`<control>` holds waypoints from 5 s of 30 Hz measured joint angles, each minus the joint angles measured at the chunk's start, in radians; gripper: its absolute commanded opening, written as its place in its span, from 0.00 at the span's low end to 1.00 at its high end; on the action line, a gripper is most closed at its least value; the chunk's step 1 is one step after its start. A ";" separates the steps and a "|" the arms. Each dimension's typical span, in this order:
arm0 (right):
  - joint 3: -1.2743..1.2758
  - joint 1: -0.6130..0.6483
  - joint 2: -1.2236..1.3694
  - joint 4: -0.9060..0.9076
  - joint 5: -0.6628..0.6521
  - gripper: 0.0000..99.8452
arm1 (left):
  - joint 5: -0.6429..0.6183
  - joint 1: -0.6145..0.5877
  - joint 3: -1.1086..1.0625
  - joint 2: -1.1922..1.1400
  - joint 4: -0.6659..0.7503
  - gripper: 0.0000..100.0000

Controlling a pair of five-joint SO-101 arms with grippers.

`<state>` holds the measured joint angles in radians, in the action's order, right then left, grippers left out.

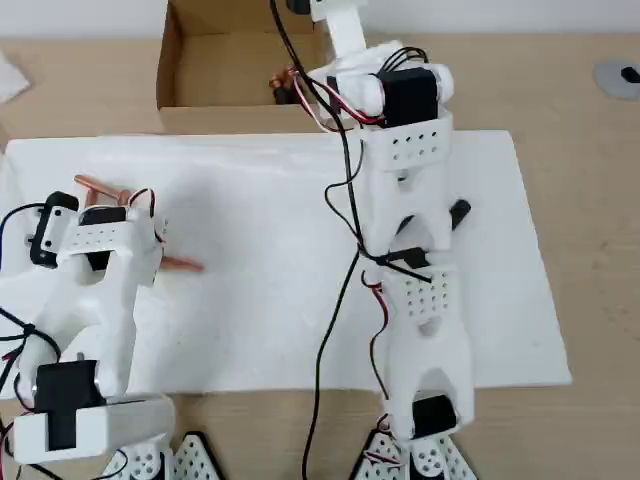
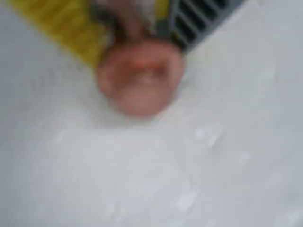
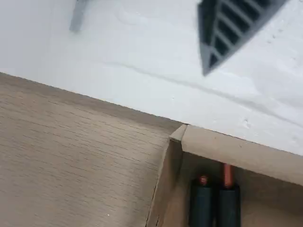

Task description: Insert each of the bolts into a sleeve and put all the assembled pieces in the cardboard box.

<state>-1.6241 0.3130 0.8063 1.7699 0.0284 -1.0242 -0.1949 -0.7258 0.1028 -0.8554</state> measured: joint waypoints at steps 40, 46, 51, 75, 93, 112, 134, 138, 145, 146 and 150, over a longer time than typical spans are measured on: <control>1.057 -0.196 -0.494 -0.005 0.425 0.37 | 1.165 0.011 0.832 0.402 -0.730 0.01; 1.281 -0.201 -0.514 -0.017 0.427 0.37 | 1.165 0.017 0.552 0.571 -0.664 0.01; 1.327 -0.209 -0.514 -0.018 0.427 0.37 | 1.165 0.028 0.448 0.654 -0.663 0.01; 0.821 -0.430 -0.049 -0.046 0.239 0.37 | 1.163 0.032 0.377 0.663 -0.663 0.01; 0.792 -0.428 0.021 -0.014 0.310 0.32 | 1.163 0.032 0.367 0.663 -0.663 0.01; 0.888 -0.428 0.023 -0.014 0.327 0.24 | 1.163 0.032 0.367 0.663 -0.663 0.01; 0.890 -0.443 0.023 -0.072 0.555 0.24 | 1.163 0.032 0.367 0.663 -0.663 0.01; 0.890 -0.446 0.023 -0.072 0.588 0.23 | 1.163 0.032 0.367 0.663 -0.663 0.01; 0.890 -0.480 0.023 -0.084 0.591 0.18 | 1.163 0.032 0.367 0.663 -0.663 0.01; 0.890 -0.482 0.023 -0.087 0.591 0.18 | 1.163 0.032 0.367 0.663 -0.663 0.01; 0.890 -0.483 0.048 -0.091 0.589 0.18 | 1.163 0.032 0.367 0.663 -0.663 0.01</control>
<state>-0.7342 -0.1703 0.8539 1.6794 0.6176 0.1389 -0.1626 -0.3590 0.7656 -1.5182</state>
